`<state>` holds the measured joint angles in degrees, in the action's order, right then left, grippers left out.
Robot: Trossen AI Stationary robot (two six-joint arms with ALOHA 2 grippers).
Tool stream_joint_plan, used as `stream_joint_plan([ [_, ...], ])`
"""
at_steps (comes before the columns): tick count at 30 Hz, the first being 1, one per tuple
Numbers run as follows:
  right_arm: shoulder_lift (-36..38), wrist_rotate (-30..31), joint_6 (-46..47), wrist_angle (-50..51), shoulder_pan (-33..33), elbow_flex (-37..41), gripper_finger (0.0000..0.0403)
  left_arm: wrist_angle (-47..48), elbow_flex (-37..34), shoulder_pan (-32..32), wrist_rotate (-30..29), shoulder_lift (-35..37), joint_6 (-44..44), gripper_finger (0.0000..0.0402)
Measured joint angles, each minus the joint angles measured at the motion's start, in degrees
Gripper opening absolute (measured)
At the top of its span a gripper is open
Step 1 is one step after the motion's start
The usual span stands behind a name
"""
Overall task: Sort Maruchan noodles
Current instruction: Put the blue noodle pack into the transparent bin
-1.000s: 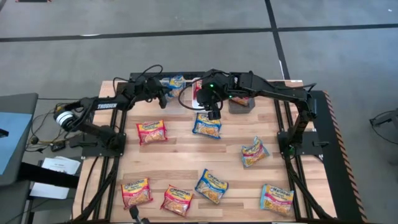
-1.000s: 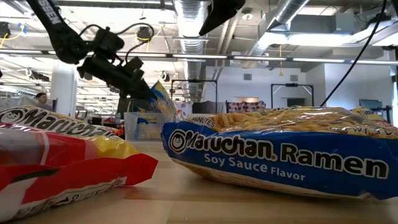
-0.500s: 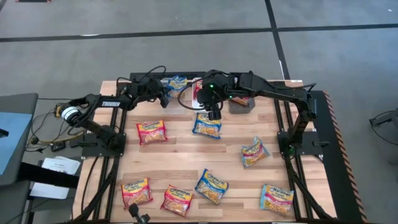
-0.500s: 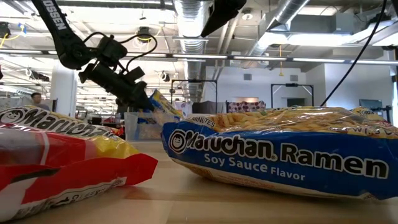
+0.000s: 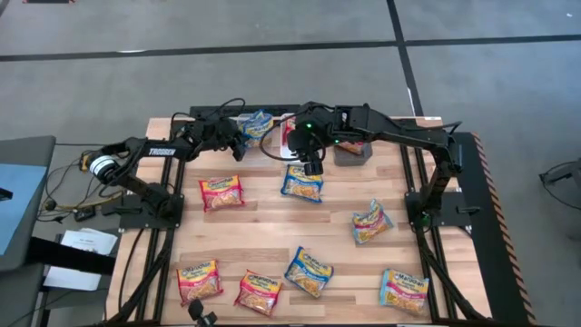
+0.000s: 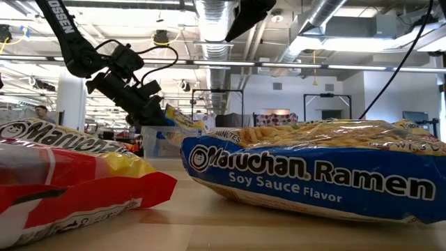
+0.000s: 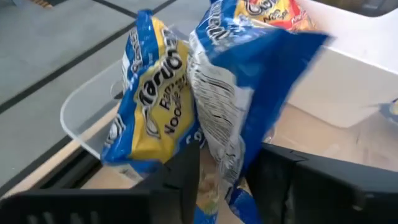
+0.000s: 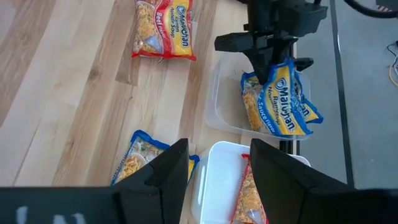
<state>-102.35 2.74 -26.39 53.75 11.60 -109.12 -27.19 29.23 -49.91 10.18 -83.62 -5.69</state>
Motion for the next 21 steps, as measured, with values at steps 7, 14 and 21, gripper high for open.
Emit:
stream_joint_plan([
  [7,0.0,0.0,0.83,0.27,0.0,0.0,0.0195,0.9,0.07,0.02,0.09,0.43,1.23,0.0167],
  [14,0.0,0.0,0.92,0.85,0.0,0.0,0.0195,6.48,0.07,0.0,-2.51,4.36,3.38,0.0182],
  [21,0.0,0.0,1.14,1.33,0.0,0.0,0.0195,10.8,0.07,-0.02,-4.9,7.3,3.13,0.0183],
])
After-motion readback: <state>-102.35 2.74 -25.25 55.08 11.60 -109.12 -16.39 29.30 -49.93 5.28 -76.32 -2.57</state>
